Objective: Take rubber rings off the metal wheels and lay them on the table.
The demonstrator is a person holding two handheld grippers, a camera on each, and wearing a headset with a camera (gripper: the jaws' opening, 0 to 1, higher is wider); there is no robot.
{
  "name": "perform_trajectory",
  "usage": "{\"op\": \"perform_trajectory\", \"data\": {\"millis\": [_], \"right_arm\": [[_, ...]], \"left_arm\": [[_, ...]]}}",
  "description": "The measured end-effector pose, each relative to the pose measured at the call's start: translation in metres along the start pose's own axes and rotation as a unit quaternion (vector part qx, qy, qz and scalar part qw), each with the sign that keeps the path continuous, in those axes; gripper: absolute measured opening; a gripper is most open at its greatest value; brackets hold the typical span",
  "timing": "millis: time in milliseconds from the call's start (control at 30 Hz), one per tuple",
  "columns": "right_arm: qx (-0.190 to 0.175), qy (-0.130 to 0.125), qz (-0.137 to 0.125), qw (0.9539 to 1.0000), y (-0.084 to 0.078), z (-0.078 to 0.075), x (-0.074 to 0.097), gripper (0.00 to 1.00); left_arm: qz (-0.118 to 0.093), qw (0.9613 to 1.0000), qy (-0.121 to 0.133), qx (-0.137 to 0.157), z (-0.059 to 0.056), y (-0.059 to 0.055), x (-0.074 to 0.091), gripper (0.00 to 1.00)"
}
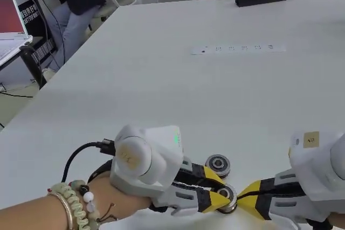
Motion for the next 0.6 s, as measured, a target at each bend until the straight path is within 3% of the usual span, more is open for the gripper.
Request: {"op": "perform_trajectory", "data": {"millis": [267, 367, 567, 600], "right_arm": [[-0.08, -0.007, -0.015, 0.9967, 0.0005, -0.0056, 0.0055, 0.0], [-0.142, 0.005, -0.024, 0.9896, -0.0007, -0.006, 0.0082, 0.0], [-0.177, 0.008, -0.045, 0.9831, 0.0, -0.0071, 0.0106, 0.0], [-0.196, 0.013, -0.048, 0.9795, 0.0009, -0.0065, 0.0106, 0.0]], "left_arm": [[0.0, 1.0, -0.001, 0.002, 0.0005, -0.0018, 0.0019, 0.08], [0.0, 1.0, -0.001, 0.002, 0.0004, -0.0022, 0.0023, 0.07], [-0.001, 1.0, 0.0, 0.006, -0.0006, -0.0021, 0.0022, 0.07], [-0.002, 1.0, 0.001, 0.007, -0.0009, -0.0022, 0.0022, 0.07]]}}
Point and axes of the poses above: the centre of the closed fingertips' face, and the gripper's own axes: x roughly backward along the fingers, z roughly to its left, y roughly out of its top, the point moved 8 cm from there along x, roughly backward along the fingers, and after that the axes turned 12 degrees about x, right-handed, at the moved point
